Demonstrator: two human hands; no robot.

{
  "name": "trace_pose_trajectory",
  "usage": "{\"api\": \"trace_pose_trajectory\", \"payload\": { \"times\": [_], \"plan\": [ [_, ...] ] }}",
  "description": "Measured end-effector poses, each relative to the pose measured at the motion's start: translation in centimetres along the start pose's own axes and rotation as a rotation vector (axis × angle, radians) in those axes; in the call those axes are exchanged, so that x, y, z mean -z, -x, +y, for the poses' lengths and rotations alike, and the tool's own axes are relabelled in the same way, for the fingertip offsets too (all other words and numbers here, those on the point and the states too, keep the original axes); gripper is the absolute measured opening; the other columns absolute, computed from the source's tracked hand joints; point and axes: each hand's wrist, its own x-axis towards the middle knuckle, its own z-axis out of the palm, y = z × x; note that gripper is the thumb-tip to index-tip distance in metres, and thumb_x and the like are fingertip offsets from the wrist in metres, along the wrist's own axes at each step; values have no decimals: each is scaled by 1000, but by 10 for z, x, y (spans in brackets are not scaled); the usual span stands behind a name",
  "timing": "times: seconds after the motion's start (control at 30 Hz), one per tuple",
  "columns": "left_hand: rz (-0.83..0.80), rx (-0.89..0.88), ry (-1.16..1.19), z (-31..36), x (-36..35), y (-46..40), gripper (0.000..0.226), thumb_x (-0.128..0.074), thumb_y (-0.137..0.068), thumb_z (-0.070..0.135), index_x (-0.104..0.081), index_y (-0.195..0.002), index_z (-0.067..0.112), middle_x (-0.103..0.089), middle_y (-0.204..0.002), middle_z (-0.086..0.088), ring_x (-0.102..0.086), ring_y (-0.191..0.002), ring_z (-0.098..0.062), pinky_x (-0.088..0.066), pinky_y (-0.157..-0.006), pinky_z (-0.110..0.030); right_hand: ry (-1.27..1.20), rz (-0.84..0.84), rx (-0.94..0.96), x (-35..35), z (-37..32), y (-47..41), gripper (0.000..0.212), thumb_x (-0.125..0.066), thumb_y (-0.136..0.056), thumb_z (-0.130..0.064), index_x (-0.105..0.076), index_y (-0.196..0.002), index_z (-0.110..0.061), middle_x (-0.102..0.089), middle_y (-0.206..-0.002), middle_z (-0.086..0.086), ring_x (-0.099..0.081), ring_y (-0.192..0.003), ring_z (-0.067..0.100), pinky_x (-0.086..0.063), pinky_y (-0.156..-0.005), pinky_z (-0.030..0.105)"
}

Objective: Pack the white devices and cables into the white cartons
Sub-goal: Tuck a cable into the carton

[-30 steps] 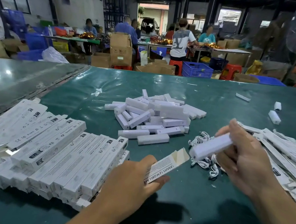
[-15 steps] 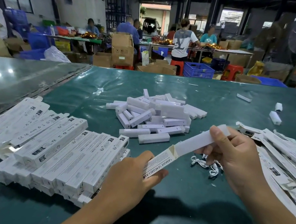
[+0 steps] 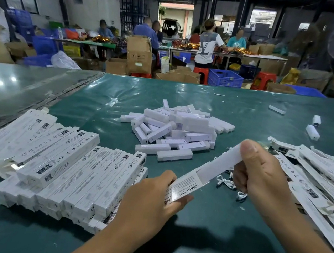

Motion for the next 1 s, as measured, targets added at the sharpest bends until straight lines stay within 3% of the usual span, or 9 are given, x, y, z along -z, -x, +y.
{"api": "trace_pose_trajectory", "payload": {
  "times": [0.17, 0.3, 0.43, 0.53, 0.63, 0.7, 0.8, 0.9, 1.0],
  "plan": [
    [-8, -45, 61, 2, -1, 2, 28, -61, -77, 55, -53, -96, 36, -60, -83, 18, -56, -79, -3, -45, -66, -23, -72, 17, 2, 0, -8, 3, 48, -47, -95, -57, -47, -56, -30, -26, -54, -5, -24, -47, 16, -20, -44, 31],
    [6, -88, 170, 4, -2, 1, 16, -60, -76, 43, -54, -85, 31, -54, -82, 10, -53, -77, -8, -42, -65, -26, -42, 98, 43, 1, -14, 6, 55, -51, -93, -62, -52, -63, -16, -32, -49, -5, -31, -45, 17, -28, -40, 23],
    [35, -119, 250, 3, -3, 0, 26, -62, -83, 52, -50, -81, 29, -55, -77, 11, -51, -67, -9, -35, -56, -20, -71, 125, 140, -4, -26, 14, 55, -53, -94, -66, -52, -68, -18, -32, -50, -10, -29, -45, 16, -29, -42, 25],
    [55, -139, 316, 6, -4, 1, 36, -59, -86, 63, -47, -85, 28, -56, -71, 15, -44, -56, -8, -29, -48, -16, -84, 147, 216, -7, -37, 22, 55, -52, -94, -68, -51, -66, -21, -33, -51, -8, -31, -45, 27, -29, -41, 27],
    [62, -152, 401, 10, -4, 2, 34, -63, -87, 63, -49, -87, 32, -54, -68, 19, -43, -55, -6, -30, -48, -14, 55, 141, 302, -7, -44, 29, 58, -47, -94, -71, -49, -66, -20, -39, -50, -1, -37, -45, 23, -32, -42, 33],
    [38, -171, 434, 12, -2, 4, 28, -66, -88, 59, -48, -85, 38, -51, -66, 18, -41, -55, -5, -31, -49, -14, 207, 127, 404, -7, -49, 32, 56, -45, -96, -70, -50, -66, -22, -41, -53, 4, -36, -47, 17, -31, -44, 29],
    [-44, -169, 545, 18, -2, 5, 25, -64, -89, 57, -50, -91, 37, -49, -67, 13, -39, -57, -3, -32, -52, -15, 247, 109, 471, -10, -52, 33, 51, -50, -94, -67, -57, -79, -20, -46, -59, 5, -39, -49, 15, -32, -46, 22],
    [-158, -140, 761, 26, -7, 8, 30, -61, -89, 61, -55, -102, 34, -53, -79, 10, -47, -72, -4, -43, -65, -20, 119, 52, 456, -15, -48, 29, 35, -59, -91, -63, -59, -111, -35, -52, -65, 4, -46, -51, 16, -37, -49, 21],
    [-191, -117, 838, 27, -9, 9, 29, -62, -90, 56, -56, -99, 30, -54, -83, 7, -50, -78, -7, -46, -73, -22, 92, 66, 380, -5, -37, 18, 36, -51, -96, -63, -61, -120, -39, -51, -67, 5, -48, -56, 19, -40, -50, 26]
  ]
}}
